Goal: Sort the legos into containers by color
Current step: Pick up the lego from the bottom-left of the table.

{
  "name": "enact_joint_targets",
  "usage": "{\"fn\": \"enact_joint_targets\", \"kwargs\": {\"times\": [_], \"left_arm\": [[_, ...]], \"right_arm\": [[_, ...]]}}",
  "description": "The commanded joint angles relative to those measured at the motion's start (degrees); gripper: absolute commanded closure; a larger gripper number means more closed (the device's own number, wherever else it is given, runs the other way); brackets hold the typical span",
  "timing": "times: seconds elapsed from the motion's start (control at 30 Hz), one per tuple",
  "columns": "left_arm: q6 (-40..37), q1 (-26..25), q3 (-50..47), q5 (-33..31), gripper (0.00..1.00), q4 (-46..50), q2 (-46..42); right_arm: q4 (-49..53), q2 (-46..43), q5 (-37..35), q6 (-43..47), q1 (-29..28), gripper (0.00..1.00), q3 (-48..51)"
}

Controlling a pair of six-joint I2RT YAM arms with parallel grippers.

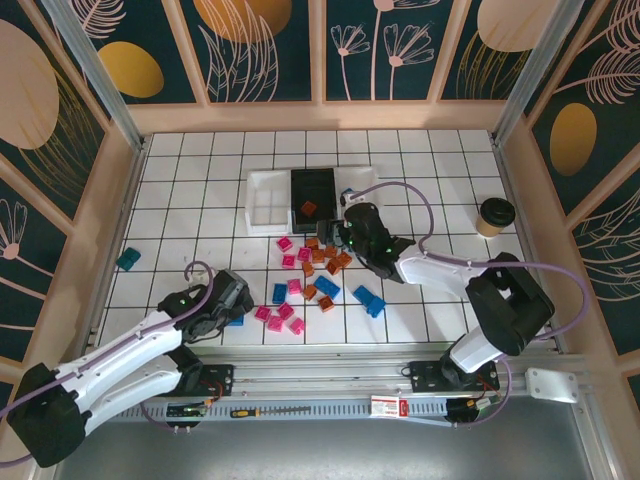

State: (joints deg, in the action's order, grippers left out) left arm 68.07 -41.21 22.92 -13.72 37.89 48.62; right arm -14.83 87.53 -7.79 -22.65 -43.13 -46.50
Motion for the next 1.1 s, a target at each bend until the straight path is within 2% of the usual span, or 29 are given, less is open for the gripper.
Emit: {"fn": "enact_joint_targets", "kwargs": {"times": [0.0,0.13,0.27,0.43,0.6,0.77,0.9,1.07], "left_arm": [[1.38,-0.17,-3.71,4.81,0.21,-1.70,0.89],[0.64,-0.18,-5.76,7.26,0.23,-7.52,1.81],[0.10,-0.18,-5.78,7.54,0.33,-8.77,1.98],[-0.05,-0.10,-5.81,8.26,0.51,-9.81,1.70],[-1.41,-0.13,-3.84,8.51,0.62,-11.07,1.04],[-7.22,-0.11,4.78,5.55,0.67,-13.20,4.99],[-13.92,-0.12,14.56,2.27,0.71,-17.74,13.68],[-22.01,-0.02,25.87,-3.78,0.71,-24.61,24.00]], "right_arm": [[-2.39,-2.10,-2.64,-0.92,-0.11,0.34,1.23],[-2.40,-2.53,-2.93,-1.05,-0.13,0.33,1.68],[-2.13,-2.73,-3.11,-1.13,-0.05,0.34,2.10],[-2.22,-3.30,-3.72,-1.46,0.07,0.33,3.08],[-2.18,-4.95,-5.19,-1.93,0.38,0.34,4.85],[-2.48,-8.88,-6.51,-2.79,0.77,0.33,8.13],[-2.09,-12.52,-7.80,-3.76,0.86,0.33,11.46],[-0.33,-17.57,-8.97,-4.90,1.03,0.33,15.03]]}}
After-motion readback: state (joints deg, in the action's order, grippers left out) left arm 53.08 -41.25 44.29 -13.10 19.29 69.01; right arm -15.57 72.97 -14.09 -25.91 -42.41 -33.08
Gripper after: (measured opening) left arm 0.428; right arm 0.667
